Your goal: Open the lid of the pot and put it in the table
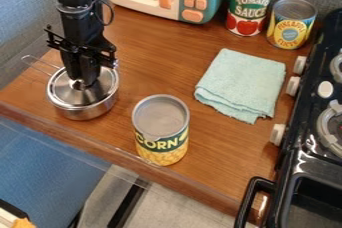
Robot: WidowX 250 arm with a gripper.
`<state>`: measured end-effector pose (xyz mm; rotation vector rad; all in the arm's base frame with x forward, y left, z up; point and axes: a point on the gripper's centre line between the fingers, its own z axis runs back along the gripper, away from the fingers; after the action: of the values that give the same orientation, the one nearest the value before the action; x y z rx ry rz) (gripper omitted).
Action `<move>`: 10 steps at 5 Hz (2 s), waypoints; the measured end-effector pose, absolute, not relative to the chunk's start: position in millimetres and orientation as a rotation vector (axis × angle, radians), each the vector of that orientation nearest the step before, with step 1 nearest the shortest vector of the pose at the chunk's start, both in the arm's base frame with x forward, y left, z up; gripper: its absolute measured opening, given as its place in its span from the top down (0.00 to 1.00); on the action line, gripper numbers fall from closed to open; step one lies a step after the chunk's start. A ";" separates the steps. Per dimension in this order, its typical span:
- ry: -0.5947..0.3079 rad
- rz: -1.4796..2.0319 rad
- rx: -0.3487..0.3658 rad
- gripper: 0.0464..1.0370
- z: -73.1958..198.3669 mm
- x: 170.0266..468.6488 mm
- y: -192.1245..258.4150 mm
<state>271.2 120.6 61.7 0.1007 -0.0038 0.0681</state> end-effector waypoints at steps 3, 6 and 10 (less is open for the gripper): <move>-0.073 0.163 0.134 0.76 104.5 315.6 119.4; 0.019 0.090 0.105 0.76 57.0 392.4 69.7; 0.039 0.032 0.090 0.44 32.9 397.1 43.9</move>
<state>397.1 43.9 32.9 0.0901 0.0387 0.0324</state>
